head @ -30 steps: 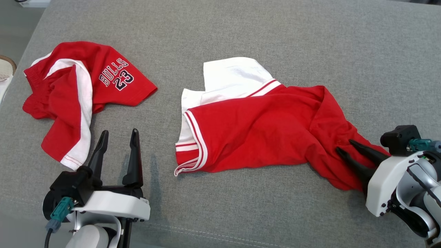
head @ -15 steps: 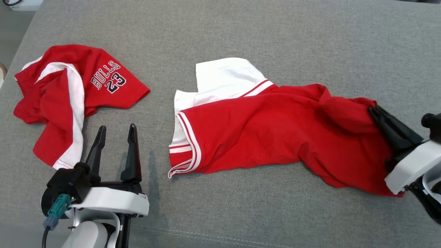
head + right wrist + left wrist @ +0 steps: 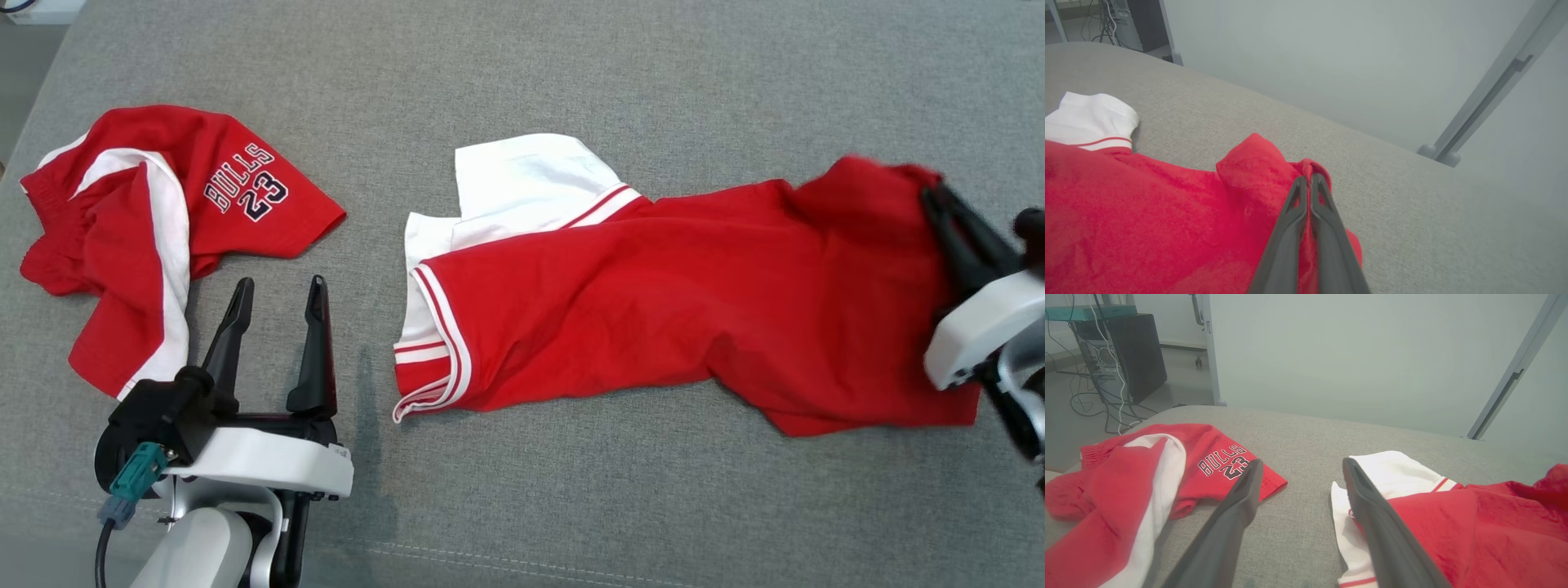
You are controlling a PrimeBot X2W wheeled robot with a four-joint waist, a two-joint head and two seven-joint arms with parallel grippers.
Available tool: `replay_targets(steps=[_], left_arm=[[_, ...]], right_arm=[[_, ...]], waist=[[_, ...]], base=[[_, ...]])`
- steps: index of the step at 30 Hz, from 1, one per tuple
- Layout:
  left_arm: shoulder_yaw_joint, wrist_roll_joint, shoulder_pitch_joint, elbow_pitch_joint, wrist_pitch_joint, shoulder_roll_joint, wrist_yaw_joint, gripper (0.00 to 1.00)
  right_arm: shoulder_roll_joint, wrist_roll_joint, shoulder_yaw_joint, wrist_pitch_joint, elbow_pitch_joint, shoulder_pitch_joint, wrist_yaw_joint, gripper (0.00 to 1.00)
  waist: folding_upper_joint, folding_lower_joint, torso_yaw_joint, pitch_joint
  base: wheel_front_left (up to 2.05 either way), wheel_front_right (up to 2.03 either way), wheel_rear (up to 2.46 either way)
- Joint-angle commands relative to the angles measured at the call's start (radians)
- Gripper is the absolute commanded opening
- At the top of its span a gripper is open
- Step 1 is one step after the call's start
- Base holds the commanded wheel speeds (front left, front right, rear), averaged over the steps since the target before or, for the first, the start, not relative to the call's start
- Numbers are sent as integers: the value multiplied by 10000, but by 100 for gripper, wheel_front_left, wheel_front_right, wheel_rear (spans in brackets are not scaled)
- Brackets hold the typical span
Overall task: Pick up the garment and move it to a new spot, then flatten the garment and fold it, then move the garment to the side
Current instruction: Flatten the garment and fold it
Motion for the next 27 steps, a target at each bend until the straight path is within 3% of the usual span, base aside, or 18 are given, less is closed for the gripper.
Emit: replay_targets(steps=[1,5,14,16,17,27], left_arm=[[357,-37,-269,-250,-24,235,-30,100],[339,-88,-171,-260,-39,216,-25,100],[390,-101,-146,-334,7,365,24,100],[396,-98,-131,-369,39,401,51,100],[398,-97,-122,-384,56,415,67,100],[435,-46,37,-543,248,682,210,100]], right_arm=[[78,-68,463,122,52,169,44,0],[425,58,1261,241,655,507,44,0],[845,450,1269,-561,1317,978,44,0],[947,545,1072,-817,1352,1057,44,71],[987,585,1006,-958,1324,1119,44,100],[1289,708,57,-1664,-214,2778,44,100]], waist=[[-1,0,43,-27],[-1,0,98,-4],[-1,0,-37,50],[-1,0,-97,26],[-1,0,-125,3],[-1,0,-515,-334]], base=[[0,0,0],[0,0,0],[0,0,0],[0,0,0],[0,0,0],[0,0,0]])
